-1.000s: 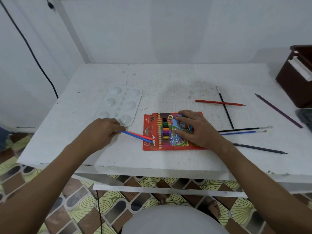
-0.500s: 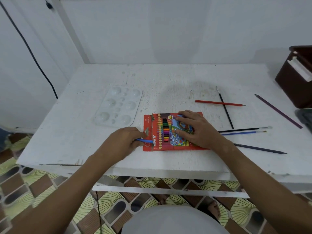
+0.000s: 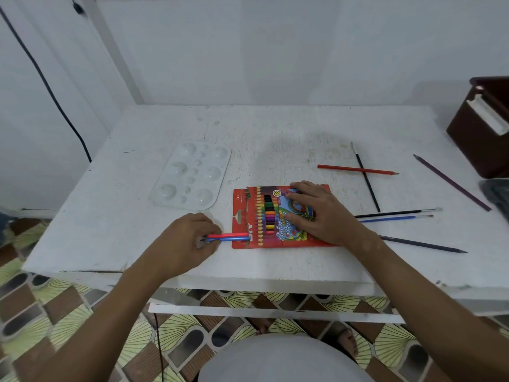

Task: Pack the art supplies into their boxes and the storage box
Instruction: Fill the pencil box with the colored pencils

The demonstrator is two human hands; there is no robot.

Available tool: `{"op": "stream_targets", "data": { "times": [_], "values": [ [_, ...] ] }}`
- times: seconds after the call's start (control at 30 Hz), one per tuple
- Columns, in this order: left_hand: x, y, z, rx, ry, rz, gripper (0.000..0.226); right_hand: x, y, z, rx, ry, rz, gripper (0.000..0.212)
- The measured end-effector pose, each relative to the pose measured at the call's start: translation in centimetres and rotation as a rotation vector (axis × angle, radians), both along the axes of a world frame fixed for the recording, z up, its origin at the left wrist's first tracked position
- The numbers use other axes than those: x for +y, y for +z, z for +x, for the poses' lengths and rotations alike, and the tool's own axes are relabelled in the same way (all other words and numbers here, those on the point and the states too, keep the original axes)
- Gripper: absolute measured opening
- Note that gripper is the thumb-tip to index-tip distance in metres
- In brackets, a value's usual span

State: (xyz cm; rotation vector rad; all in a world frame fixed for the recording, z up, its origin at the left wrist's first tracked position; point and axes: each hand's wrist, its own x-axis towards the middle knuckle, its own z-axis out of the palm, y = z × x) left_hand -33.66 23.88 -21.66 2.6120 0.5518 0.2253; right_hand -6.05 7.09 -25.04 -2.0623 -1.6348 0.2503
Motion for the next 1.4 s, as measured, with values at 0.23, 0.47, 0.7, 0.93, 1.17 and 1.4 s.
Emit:
{"op": "stream_targets", "data": {
  "times": [0.23, 0.47, 0.7, 0.93, 1.17, 1.4],
  "values": [
    [-1.9, 0.3, 3.1, -0.060, 0.012, -0.082, 0.021, 0.0, -0.1, -0.1, -0.007, -0.010, -0.013, 0.068],
    [-3.1, -0.2, 3.9, -0.091, 0.070, -0.113, 0.029, -0.1, 0.0, -0.3, 0.017, -0.015, -0.016, 0.061],
    [-2.4, -0.7, 3.3, -0.045, 0.098, -0.133, 0.027, -0.1, 0.0, -0.2, 0.008, -0.019, -0.009, 0.062],
    [-3.5, -1.0, 4.4, -0.105, 0.147, -0.213, 0.018, -0.2, 0.2, -0.4, 0.021, -0.018, -0.005, 0.060],
    [-3.4, -1.3, 4.7, -0.104, 0.172, -0.208, 0.015, -0.3, 0.5, -0.3, 0.059, -0.013, 0.010, 0.056],
    [-3.1, -2.0, 4.7, -0.168, 0.163, -0.202, 0.037, -0.4, 0.5, -0.4, 0.060, -0.024, 0.001, 0.059]
  ]
}}
